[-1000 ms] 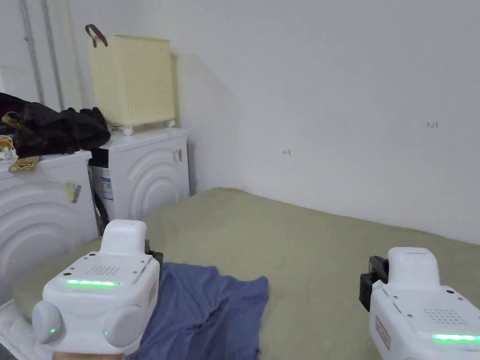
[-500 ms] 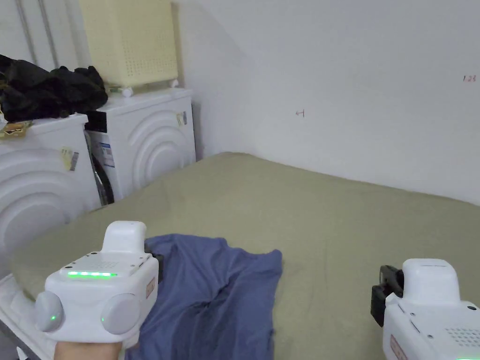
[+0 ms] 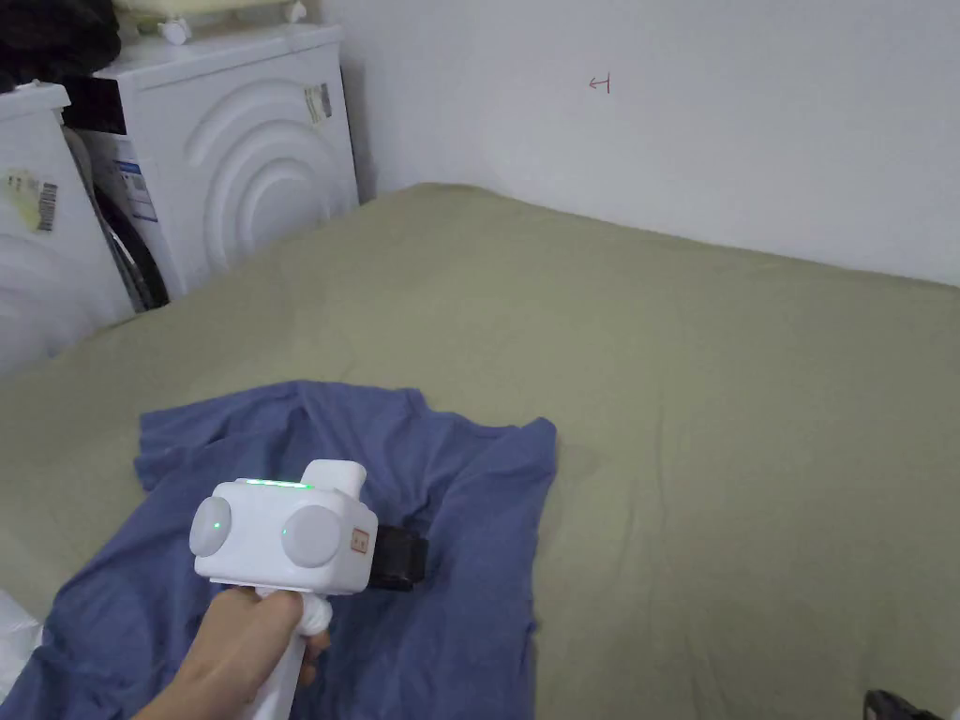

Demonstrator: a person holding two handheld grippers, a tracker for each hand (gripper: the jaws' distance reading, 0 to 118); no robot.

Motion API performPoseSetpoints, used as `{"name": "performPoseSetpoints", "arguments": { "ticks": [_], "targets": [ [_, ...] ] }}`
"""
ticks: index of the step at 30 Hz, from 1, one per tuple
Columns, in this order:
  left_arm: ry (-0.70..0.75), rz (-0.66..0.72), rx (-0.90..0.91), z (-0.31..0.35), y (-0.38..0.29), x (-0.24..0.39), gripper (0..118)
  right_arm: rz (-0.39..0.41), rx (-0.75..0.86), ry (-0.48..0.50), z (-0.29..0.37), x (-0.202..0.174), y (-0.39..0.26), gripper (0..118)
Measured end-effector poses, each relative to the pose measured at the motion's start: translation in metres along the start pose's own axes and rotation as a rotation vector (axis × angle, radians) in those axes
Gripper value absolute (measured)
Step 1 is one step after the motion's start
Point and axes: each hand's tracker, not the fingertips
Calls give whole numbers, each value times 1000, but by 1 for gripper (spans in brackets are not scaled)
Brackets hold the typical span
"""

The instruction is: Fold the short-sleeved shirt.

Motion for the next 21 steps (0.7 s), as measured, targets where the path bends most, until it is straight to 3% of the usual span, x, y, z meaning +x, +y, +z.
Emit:
{"name": "performPoseSetpoints", "arguments": {
  "ticks": [5, 6, 7, 8, 10, 12, 14, 17, 21],
  "targets": [
    [55, -29, -58, -22, -7, 21, 111, -23, -54, 1, 0, 6, -15, 0],
    [60, -27, -56, -20, -7, 24, 90, -22, -57, 0, 3, 8, -15, 0],
    [52, -18, -25, -3, -10, 30, 49, -22, -58, -1, 8, 10, -16, 0],
    [50, -13, 24, 7, -11, 32, 0, -24, -56, -5, 13, 12, -16, 0],
    [132, -15, 92, 23, -12, 38, 0, -35, -47, -8, 26, 20, -15, 0],
    [61, -32, 29, 15, -4, 27, 0, -34, -38, -22, 40, 28, -14, 0],
    [82, -69, 76, 34, -3, 32, 0, -25, -12, -42, 61, 41, -14, 0],
    [6, -59, 126, 76, 15, 51, 0, -39, 14, -81, 89, 62, -14, 0],
    [-28, -168, 200, 126, 27, 98, 0, -68, 45, -137, 123, 88, -18, 0]
  ]
}}
